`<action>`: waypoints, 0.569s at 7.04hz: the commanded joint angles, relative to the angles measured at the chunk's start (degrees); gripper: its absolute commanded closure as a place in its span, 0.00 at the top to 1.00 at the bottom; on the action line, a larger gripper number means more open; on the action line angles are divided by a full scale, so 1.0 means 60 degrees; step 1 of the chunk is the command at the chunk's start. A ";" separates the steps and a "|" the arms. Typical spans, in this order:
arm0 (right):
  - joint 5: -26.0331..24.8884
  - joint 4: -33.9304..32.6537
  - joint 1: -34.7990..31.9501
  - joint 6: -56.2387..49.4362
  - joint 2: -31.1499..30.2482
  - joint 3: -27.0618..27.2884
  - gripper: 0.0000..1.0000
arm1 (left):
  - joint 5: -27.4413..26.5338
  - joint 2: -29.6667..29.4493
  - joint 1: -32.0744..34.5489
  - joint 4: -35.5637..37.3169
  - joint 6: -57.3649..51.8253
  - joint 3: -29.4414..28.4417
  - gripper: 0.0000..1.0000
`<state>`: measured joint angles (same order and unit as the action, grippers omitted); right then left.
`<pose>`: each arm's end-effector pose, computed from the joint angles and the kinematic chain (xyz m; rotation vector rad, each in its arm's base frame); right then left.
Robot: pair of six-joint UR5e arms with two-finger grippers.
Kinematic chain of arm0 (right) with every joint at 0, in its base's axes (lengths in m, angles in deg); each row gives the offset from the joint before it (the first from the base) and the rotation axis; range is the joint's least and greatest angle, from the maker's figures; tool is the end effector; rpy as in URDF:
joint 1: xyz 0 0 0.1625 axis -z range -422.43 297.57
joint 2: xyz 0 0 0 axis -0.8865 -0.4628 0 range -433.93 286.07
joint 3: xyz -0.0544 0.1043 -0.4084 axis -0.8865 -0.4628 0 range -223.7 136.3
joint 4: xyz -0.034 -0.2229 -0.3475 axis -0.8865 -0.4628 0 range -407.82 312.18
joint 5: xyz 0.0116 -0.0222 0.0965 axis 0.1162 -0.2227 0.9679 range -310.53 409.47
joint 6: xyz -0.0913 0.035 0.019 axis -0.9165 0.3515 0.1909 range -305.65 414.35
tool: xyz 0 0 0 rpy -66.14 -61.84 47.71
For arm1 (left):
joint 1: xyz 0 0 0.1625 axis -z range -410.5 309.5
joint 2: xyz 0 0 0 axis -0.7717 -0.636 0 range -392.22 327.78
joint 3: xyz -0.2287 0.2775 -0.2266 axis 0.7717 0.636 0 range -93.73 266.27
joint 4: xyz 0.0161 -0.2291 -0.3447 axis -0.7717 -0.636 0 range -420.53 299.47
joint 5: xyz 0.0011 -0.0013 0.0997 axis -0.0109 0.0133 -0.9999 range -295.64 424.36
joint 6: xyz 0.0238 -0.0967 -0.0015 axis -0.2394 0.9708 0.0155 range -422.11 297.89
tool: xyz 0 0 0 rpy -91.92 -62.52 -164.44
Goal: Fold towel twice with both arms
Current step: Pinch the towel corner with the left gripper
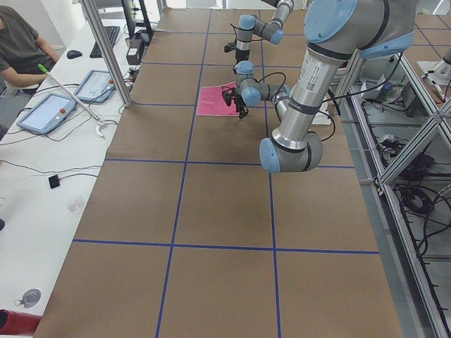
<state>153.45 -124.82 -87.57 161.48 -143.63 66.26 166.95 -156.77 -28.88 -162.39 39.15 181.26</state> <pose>-0.4822 -0.3468 0.2856 -0.1634 -0.9518 0.5674 0.5926 -0.3549 0.2455 -0.1241 0.9158 -0.4345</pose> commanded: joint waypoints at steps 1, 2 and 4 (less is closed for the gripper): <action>0.0000 0.0000 0.0000 0.0000 0.0000 -0.0001 0.00 | -0.0033 -0.0086 0.0000 0.0000 0.0000 -0.0084 0.52; 0.0000 0.0000 0.0000 0.0000 0.0000 -0.0001 0.00 | -0.0033 -0.0115 0.0000 0.0000 0.0000 -0.0084 0.50; 0.0000 0.0000 0.0000 0.0000 0.0000 -0.0001 0.00 | -0.0033 -0.0115 0.0000 -0.0014 0.0000 -0.0157 0.50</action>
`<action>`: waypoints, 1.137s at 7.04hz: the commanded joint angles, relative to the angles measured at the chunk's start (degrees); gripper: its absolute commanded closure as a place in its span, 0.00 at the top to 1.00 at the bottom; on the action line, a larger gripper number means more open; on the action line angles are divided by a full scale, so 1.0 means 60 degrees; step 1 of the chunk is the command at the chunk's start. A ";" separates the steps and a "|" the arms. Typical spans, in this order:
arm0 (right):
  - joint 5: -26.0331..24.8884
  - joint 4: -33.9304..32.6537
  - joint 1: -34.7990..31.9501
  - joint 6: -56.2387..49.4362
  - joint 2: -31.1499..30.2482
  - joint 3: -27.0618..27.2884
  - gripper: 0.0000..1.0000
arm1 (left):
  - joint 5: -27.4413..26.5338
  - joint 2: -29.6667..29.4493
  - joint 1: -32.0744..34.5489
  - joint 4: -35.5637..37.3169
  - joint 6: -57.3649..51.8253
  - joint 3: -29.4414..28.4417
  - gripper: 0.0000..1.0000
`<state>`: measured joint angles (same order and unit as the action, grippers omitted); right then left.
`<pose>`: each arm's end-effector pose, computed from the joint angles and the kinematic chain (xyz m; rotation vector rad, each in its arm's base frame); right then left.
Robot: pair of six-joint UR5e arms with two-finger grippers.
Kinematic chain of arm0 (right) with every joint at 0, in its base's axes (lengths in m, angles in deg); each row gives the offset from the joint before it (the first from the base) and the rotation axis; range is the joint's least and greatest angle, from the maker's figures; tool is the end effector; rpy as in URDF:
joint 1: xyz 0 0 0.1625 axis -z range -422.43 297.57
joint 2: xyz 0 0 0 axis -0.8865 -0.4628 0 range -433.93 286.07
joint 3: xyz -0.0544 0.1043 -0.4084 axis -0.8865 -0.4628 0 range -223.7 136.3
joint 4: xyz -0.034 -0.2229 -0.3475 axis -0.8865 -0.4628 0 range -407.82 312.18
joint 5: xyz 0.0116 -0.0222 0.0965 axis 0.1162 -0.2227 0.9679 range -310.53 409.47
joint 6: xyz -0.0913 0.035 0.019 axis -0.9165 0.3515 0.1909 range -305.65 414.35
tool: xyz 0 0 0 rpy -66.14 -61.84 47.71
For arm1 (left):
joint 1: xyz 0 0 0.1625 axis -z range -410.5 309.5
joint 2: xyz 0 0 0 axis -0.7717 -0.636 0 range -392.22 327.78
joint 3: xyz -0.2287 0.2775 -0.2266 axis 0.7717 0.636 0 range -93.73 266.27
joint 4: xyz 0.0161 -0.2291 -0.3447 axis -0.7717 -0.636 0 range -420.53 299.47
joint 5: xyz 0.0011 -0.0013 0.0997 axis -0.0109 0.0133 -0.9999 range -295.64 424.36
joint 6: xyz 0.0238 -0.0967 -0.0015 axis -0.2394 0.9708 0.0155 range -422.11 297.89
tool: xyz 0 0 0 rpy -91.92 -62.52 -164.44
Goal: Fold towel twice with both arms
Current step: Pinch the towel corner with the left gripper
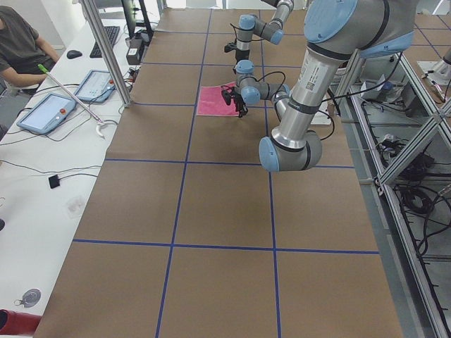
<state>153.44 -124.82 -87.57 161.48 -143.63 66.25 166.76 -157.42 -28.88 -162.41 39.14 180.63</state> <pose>-0.4822 -0.3469 0.2857 -0.1633 -0.9516 0.5675 0.5961 -0.3566 0.2426 -0.1209 0.9164 -0.4358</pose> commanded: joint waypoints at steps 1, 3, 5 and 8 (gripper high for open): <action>0.0000 0.0000 0.0000 0.0000 -0.0029 0.0014 0.00 | -0.0001 -0.0022 0.0000 -0.0011 0.0000 -0.0082 0.49; 0.0000 0.0000 0.0000 0.0000 -0.0029 0.0015 0.00 | -0.0015 -0.0022 0.0000 -0.0011 0.0000 -0.0097 0.44; 0.0000 0.0000 0.0000 0.0000 -0.0029 0.0015 0.00 | -0.0015 -0.0022 0.0015 -0.0011 0.0000 -0.0097 0.34; 0.0000 0.0000 0.0000 0.0000 -0.0029 0.0015 0.00 | -0.0016 -0.0051 0.0044 -0.0011 0.0000 -0.0068 0.00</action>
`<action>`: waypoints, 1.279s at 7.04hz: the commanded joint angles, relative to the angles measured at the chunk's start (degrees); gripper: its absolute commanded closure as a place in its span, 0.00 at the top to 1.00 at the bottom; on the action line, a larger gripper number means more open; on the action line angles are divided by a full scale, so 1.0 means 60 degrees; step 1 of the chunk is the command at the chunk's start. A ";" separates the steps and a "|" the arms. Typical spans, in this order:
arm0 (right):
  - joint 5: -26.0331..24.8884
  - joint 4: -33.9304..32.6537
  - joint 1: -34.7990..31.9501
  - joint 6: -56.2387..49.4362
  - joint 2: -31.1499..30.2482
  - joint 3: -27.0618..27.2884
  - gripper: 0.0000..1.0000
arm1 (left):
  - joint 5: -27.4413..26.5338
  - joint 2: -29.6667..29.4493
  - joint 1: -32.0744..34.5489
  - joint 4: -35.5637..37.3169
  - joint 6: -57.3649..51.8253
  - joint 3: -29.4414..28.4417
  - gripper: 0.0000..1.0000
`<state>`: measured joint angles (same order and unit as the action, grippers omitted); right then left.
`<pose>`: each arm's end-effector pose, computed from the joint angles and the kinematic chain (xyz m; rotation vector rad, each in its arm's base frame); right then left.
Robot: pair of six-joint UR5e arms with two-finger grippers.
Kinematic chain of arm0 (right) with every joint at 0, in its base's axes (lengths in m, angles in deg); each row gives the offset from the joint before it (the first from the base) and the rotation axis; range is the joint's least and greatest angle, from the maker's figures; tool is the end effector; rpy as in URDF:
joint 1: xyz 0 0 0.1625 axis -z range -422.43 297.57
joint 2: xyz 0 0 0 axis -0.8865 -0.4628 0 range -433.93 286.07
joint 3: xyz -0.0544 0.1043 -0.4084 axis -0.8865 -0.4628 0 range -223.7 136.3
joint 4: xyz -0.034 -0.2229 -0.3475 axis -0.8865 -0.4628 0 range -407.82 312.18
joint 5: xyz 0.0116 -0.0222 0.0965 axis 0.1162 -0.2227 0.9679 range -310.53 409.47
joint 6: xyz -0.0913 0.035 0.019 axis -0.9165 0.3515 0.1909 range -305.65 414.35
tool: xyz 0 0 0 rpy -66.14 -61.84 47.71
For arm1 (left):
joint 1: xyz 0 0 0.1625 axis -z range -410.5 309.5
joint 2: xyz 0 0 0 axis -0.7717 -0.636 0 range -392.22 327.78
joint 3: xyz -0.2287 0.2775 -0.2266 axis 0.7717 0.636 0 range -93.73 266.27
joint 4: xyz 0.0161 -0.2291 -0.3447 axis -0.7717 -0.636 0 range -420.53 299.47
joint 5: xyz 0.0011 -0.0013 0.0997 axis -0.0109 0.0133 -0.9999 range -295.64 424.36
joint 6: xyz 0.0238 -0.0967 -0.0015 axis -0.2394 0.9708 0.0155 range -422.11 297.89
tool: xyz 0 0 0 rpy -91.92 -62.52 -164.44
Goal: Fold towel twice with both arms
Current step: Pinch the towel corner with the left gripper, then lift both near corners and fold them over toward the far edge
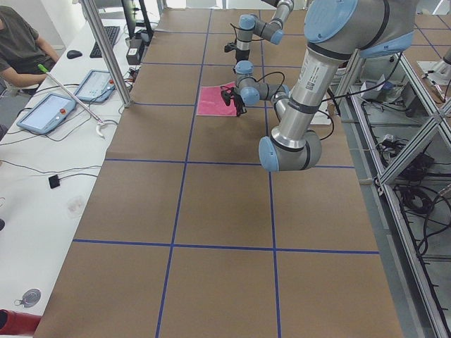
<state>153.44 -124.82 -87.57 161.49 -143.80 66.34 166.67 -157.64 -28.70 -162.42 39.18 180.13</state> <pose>-0.4815 -0.3465 0.2867 -0.1635 -0.9502 0.5680 0.5974 -0.3596 0.2438 -0.1189 0.9119 -0.4410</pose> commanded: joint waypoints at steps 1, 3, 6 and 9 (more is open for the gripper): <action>0.0000 0.0000 0.0000 -0.0015 0.0000 0.0000 0.00 | 0.0000 -0.0072 0.0043 0.0005 0.0008 0.0059 0.00; 0.0000 0.0000 0.0000 0.0000 0.0000 0.0015 0.00 | 0.0014 -0.0059 0.0146 0.0063 0.0125 0.0582 0.00; 0.0087 0.0015 0.0000 0.0000 0.0015 0.0117 0.00 | 0.0058 0.1268 0.0161 0.0151 0.0140 0.2279 0.00; 0.0556 0.0029 0.0073 0.0014 0.0015 0.0351 0.00 | 0.0058 0.1422 0.0029 0.0151 0.0416 0.2549 0.00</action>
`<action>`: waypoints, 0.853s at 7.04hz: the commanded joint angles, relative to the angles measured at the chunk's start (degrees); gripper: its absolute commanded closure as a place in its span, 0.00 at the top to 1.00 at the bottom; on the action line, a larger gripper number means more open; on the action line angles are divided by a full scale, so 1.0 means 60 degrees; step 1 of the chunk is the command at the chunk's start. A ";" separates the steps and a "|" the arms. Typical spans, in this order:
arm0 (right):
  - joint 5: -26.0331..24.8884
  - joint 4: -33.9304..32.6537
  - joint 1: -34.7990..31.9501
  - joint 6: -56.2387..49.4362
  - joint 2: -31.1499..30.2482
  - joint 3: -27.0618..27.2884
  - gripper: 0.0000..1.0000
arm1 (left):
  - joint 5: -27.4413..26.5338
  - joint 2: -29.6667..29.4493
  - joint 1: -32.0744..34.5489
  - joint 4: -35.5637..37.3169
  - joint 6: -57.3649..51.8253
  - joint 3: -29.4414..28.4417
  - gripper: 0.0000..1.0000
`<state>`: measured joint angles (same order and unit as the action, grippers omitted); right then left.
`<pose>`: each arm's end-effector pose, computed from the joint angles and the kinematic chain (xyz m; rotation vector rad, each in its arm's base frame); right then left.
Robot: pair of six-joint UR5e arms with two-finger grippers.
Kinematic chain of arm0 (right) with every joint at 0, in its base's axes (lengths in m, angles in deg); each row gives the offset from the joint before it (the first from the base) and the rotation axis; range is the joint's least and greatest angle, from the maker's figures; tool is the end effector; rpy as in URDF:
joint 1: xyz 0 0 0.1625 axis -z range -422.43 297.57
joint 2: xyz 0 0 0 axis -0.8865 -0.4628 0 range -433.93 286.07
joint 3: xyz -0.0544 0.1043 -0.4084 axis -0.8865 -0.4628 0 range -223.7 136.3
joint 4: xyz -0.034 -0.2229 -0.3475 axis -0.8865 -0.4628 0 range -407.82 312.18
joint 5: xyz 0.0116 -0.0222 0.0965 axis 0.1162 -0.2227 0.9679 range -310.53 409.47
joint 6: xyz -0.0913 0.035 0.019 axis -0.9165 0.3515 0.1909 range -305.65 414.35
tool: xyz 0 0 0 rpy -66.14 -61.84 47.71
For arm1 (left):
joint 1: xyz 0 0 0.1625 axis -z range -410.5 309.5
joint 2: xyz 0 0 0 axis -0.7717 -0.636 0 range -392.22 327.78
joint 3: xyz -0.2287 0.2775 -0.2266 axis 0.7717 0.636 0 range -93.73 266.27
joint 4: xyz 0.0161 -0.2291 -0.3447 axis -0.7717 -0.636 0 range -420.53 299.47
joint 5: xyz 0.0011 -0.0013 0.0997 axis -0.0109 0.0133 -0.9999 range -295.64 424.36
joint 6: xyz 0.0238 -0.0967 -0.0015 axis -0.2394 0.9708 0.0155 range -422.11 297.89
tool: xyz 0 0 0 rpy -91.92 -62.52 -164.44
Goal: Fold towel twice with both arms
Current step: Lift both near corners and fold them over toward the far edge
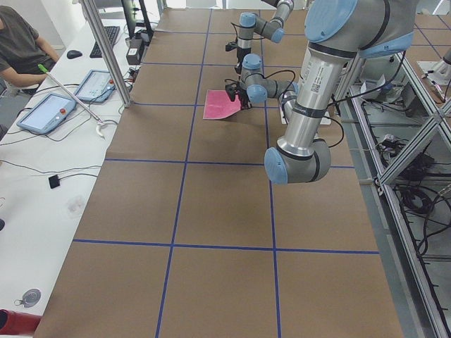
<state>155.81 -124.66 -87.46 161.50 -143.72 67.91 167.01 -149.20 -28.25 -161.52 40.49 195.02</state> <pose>-0.4762 -0.3384 0.2730 -0.1994 -0.9809 0.5381 0.5155 -0.3313 0.2303 -0.1197 1.0082 -0.4467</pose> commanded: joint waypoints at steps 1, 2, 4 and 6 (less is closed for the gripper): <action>0.0163 0.0017 0.0170 0.0041 0.0001 0.0105 0.00 | 0.0001 -0.0043 -0.0091 0.0000 0.0375 0.0082 0.00; 0.0177 0.0003 0.0215 0.0041 0.0001 0.0206 0.00 | 0.0001 -0.0058 -0.0164 0.0000 0.0391 0.0068 0.00; 0.0468 0.0003 0.0215 0.0041 -0.0086 0.0367 0.00 | 0.0001 -0.0102 -0.0179 -0.0014 0.0536 0.0082 0.00; 0.0733 -0.0012 0.0157 0.0041 0.0001 0.0399 0.00 | -0.0014 -0.0291 -0.0194 -0.0014 0.0523 -0.0165 0.00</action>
<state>159.09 -124.66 -86.24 161.75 -144.03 70.32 167.03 -150.17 -29.36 -161.59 43.58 194.89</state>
